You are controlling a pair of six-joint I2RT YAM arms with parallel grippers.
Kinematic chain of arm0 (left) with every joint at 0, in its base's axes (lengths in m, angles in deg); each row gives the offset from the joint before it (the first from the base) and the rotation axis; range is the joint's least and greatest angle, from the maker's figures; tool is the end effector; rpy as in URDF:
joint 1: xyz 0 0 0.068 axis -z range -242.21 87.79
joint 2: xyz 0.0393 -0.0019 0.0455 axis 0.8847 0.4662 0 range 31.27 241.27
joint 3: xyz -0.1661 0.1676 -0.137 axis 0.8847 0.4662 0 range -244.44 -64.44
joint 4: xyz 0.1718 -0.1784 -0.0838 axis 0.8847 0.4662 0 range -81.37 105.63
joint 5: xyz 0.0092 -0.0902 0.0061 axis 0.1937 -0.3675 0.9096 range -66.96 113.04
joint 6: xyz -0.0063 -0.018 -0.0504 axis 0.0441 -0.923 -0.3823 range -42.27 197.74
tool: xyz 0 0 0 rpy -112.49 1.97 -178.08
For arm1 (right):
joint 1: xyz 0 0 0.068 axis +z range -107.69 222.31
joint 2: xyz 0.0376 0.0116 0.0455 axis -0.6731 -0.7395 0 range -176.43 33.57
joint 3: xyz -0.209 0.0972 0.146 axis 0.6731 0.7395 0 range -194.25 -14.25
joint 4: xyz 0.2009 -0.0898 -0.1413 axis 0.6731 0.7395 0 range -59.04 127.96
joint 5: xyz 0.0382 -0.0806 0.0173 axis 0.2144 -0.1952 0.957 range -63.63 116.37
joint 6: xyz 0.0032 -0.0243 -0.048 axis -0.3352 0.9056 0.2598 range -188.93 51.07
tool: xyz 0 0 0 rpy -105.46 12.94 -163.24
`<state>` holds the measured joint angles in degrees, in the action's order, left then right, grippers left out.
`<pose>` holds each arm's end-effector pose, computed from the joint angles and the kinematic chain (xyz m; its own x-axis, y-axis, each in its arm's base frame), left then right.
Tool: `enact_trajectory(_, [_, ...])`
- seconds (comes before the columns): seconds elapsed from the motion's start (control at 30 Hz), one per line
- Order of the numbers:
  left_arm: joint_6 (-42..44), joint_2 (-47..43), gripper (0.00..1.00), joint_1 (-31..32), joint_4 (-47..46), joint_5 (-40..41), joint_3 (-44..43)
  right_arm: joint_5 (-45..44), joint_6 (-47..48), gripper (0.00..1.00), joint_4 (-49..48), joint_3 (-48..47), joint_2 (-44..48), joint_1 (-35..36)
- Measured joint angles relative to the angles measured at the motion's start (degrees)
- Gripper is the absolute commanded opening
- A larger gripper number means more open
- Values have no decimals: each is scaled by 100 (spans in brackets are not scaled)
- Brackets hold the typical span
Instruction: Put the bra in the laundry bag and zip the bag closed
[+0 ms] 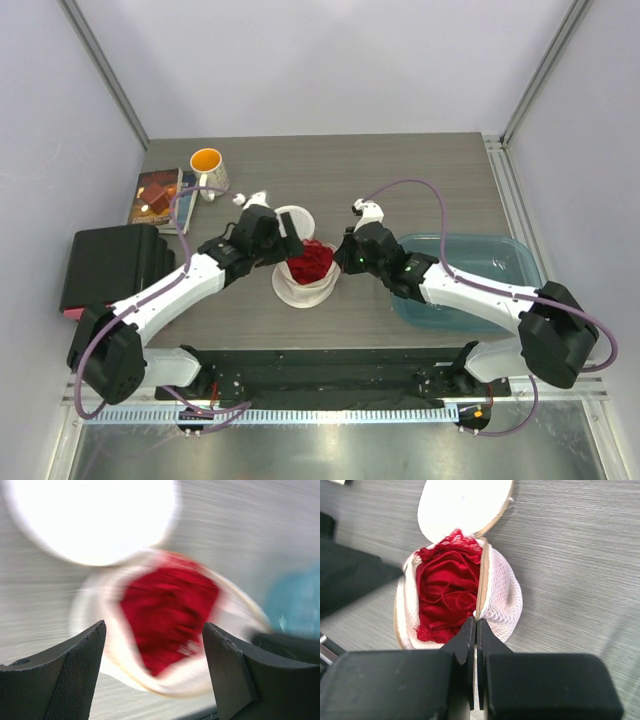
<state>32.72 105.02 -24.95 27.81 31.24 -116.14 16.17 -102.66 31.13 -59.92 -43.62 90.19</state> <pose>0.2242 -0.1643 0.2587 -0.7343 -0.3210 -0.5981 -0.0078 0.8851 -0.4654 0.2021 0.2142 0.2368 -0.6424 0.1045 -0.7592 -0.3275 0.8582 0.3952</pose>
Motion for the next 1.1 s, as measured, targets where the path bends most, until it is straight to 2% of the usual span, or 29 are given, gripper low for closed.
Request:
enact_trajectory(0.13, [-463,0,75,-988,-4,-321,564,98,299,1,168,-17,72,-17])
enact_trajectory(0.27, [-876,317,74,-1563,-63,-684,654,184,446,1,229,-17,72,-39])
enact_trajectory(0.57, [-1823,1569,69,-1853,-514,-892,435,284,514,1,243,-17,72,-48])
enact_trajectory(0.67, [-2103,1884,65,-1871,-673,-925,251,308,514,1,243,-17,72,-48])
enact_trajectory(0.77, [-2310,2100,50,-1884,-1023,-870,195,337,514,1,243,-20,72,-50])
enact_trajectory(0.8, [-2358,2149,33,-1891,-1126,-813,192,345,511,1,243,-20,72,-50])
enact_trajectory(0.9, [-2312,2286,3,-1902,-1366,-636,188,352,503,1,245,-20,72,-48])
enact_trajectory(0.93, [-2251,2321,0,-1904,-1429,-584,192,350,494,1,247,-20,72,-50])
enact_trajectory(1.1, [-1714,2159,0,-1823,-1681,-256,195,317,442,1,361,-85,68,-92])
